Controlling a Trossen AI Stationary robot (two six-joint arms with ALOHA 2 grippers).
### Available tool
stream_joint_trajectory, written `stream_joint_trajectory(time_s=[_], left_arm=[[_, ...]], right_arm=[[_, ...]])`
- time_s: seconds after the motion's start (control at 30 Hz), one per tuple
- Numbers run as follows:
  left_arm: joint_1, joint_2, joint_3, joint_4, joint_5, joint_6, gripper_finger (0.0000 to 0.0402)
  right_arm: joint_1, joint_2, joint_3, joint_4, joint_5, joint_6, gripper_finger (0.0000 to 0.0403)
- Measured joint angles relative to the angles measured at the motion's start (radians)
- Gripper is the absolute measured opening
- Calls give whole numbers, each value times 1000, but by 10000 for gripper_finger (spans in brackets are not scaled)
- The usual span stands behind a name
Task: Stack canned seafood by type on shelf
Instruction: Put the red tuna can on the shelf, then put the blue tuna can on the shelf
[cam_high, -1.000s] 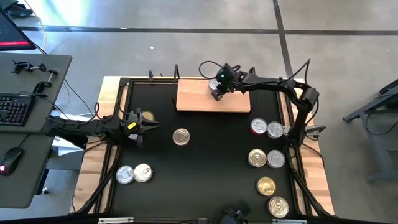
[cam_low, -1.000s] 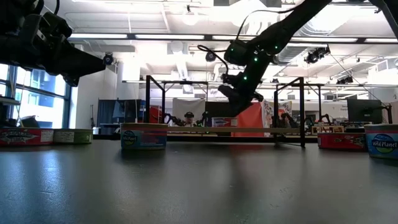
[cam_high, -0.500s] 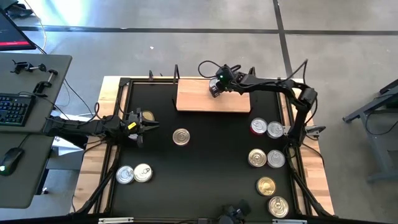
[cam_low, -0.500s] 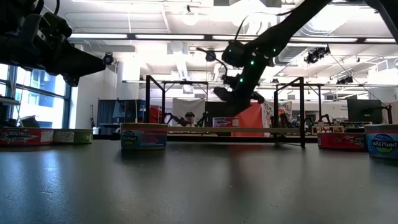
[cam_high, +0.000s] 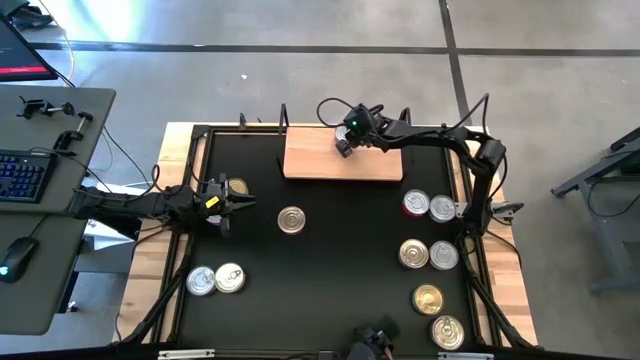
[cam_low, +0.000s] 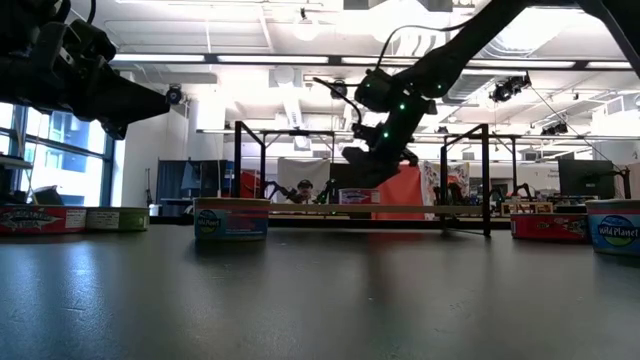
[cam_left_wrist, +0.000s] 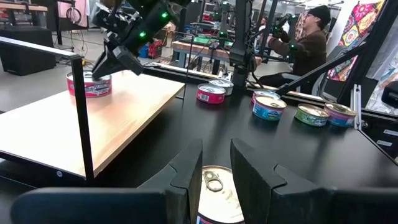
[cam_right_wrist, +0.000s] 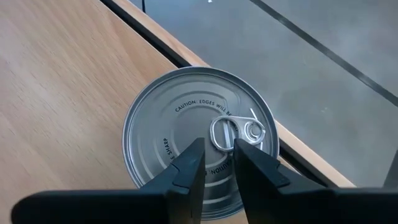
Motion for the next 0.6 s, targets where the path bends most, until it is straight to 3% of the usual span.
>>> stream_joint_trajectory(time_s=[0.37,0.5,0.6], left_arm=[[0,0,0,0,0,0,76],[-1,0,0,-2,16,0,76],[-1,0,0,-4,31,0,76]], right_arm=[[54,-89,-3,85,-5,-37,75],[196,-115,-1,213,-97,-74,75],[345,-112,-2,231,-102,-104,75]])
